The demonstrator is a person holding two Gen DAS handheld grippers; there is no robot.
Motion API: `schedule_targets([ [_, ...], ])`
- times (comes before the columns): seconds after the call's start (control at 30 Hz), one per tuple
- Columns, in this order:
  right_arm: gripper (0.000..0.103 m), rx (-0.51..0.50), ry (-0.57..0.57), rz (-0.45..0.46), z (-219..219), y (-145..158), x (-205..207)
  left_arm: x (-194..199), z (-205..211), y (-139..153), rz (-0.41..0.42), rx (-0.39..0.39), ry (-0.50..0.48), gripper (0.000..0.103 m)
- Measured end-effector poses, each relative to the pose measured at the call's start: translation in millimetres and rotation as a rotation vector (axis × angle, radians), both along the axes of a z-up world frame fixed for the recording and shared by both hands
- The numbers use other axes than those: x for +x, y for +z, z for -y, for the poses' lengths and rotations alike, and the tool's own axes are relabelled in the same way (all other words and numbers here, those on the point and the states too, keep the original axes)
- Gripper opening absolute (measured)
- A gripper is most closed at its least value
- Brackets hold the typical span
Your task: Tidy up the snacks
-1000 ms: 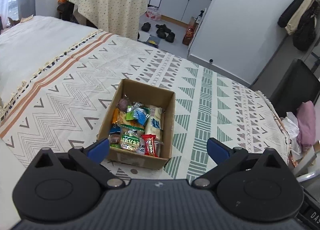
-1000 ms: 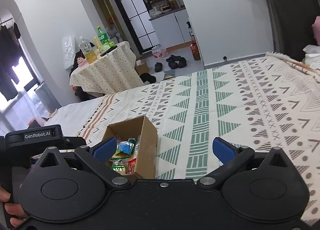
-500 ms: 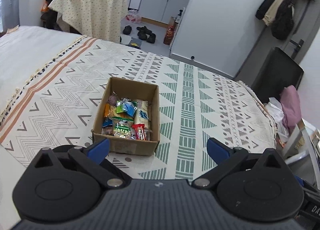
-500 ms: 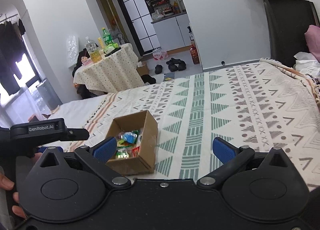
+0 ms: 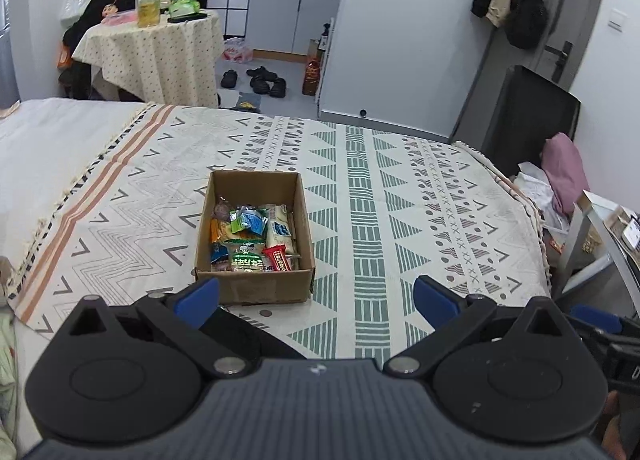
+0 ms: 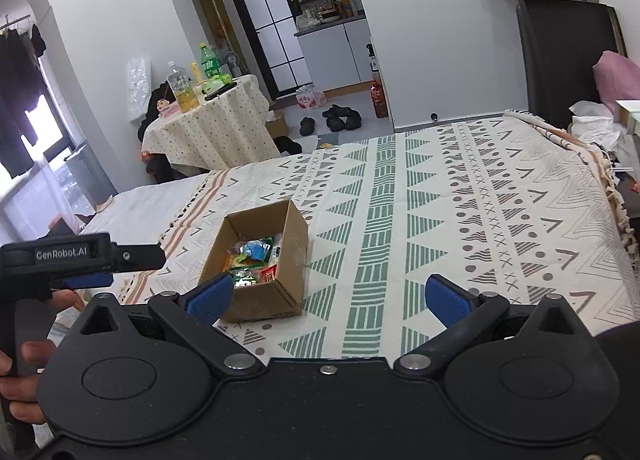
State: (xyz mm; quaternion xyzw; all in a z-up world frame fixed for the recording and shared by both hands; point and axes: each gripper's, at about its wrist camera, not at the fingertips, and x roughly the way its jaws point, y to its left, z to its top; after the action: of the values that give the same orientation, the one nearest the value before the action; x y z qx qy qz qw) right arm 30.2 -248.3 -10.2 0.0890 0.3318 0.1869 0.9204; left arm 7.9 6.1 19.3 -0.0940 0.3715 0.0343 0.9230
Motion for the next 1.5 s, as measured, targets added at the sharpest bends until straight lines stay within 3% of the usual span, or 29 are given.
schedule_targets([
  [0.83, 0.103, -0.076, 0.001, 0.020, -24, 27, -44, -52, -21, 11, 0.013, 0.085, -0.039, 0.103],
  [1.5, 0.103, -0.097, -0.003, 0.032, -31, 26, -53, -59, -31, 14, 0.023, 0.073, -0.023, 0.103],
])
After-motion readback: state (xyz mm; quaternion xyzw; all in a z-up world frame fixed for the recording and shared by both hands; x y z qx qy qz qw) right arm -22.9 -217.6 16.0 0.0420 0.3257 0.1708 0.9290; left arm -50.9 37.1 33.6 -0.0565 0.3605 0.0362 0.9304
